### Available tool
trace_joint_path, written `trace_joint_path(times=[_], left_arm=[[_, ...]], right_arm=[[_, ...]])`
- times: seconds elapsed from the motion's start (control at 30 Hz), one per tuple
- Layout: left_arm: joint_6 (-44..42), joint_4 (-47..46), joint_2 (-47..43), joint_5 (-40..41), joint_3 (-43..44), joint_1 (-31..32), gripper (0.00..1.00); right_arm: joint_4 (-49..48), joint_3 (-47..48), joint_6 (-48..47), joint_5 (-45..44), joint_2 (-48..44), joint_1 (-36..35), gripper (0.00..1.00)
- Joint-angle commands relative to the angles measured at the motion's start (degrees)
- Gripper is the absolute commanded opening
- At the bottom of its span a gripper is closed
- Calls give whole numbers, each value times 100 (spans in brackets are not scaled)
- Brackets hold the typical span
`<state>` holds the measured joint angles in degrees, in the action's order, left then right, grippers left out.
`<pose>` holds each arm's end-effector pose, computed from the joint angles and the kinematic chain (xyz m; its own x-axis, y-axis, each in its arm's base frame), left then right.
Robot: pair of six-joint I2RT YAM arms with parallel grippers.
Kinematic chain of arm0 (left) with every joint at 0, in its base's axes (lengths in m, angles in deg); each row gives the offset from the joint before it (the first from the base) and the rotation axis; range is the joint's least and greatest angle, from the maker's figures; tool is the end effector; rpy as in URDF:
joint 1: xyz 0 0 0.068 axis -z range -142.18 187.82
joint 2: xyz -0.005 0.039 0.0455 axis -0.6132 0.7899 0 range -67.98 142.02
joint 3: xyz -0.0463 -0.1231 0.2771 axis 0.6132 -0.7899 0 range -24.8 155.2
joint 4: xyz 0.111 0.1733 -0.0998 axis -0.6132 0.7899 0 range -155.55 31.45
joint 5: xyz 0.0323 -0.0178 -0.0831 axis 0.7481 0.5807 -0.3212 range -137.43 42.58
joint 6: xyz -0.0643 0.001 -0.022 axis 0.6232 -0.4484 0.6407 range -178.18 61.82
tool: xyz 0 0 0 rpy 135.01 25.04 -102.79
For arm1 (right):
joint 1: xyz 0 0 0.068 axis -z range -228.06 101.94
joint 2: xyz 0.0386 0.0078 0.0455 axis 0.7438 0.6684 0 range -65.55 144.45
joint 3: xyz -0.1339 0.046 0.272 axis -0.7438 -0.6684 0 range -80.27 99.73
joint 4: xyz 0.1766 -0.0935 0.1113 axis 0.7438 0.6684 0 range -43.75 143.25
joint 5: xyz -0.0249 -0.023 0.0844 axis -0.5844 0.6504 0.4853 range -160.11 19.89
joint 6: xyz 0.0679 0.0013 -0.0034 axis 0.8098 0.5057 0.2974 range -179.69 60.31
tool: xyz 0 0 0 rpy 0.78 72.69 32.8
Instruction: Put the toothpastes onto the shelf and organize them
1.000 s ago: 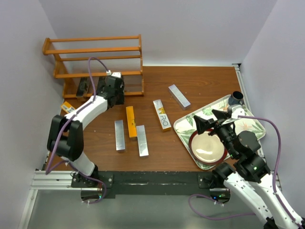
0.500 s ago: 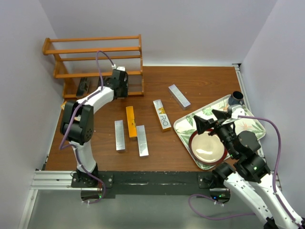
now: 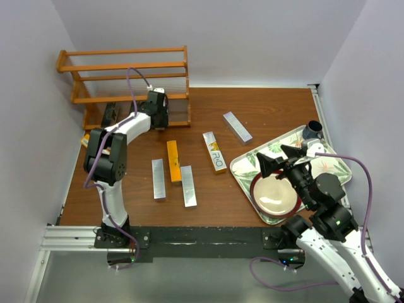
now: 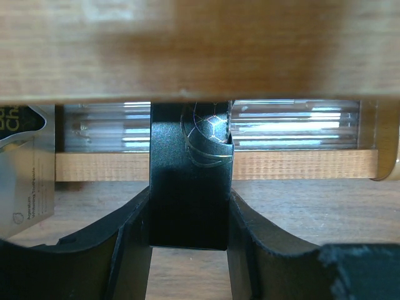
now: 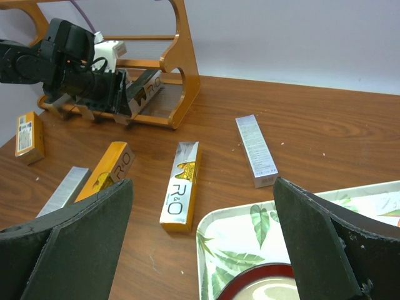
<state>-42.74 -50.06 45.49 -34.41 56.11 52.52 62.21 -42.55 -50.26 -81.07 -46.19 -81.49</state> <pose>0.4221 -0.0980 0.2307 -0.7206 -0.0792 -0.6889 -0.0936 0.9955 -0.0166 0.0439 0.0166 0.3409 -0.0281 0.1742 -0.9843 -0.3830 0.9077 0.1715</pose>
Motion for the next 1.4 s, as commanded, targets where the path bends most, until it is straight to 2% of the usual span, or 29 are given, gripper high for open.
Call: trace_joint_path(times=[0.0,0.07,0.37,0.53,0.83,1.03,1.13,1.17,1.37], left_arm=[[29,-327,-27,-80,286,-37,51],[47,-292,-53,-106,277,-46,61],[117,-134,-465,-89,31,-46,89],[362,-125,-1168,-229,-460,-46,99],[907,165,-3135,-256,-1928,-46,100],[1224,911,-3866,376,-2456,-46,99],[1496,1149,-4270,938,-2825,-64,99],[1671,1211,-4385,1227,-3026,-133,100],[2234,1317,-5089,1729,-3721,-853,100]], right_arm=[[-67,184,-20,-73,-19,-32,99],[-76,184,-20,-73,-11,-32,99],[-76,184,-29,-73,-37,-32,99],[-85,184,-11,-55,-46,-32,99],[-76,166,-3,-29,-125,-32,99],[-85,166,24,24,-134,-41,99],[-94,166,32,6,-177,-41,99],[-85,157,32,-2,-212,-41,99],[-129,140,76,59,-239,-41,99]])
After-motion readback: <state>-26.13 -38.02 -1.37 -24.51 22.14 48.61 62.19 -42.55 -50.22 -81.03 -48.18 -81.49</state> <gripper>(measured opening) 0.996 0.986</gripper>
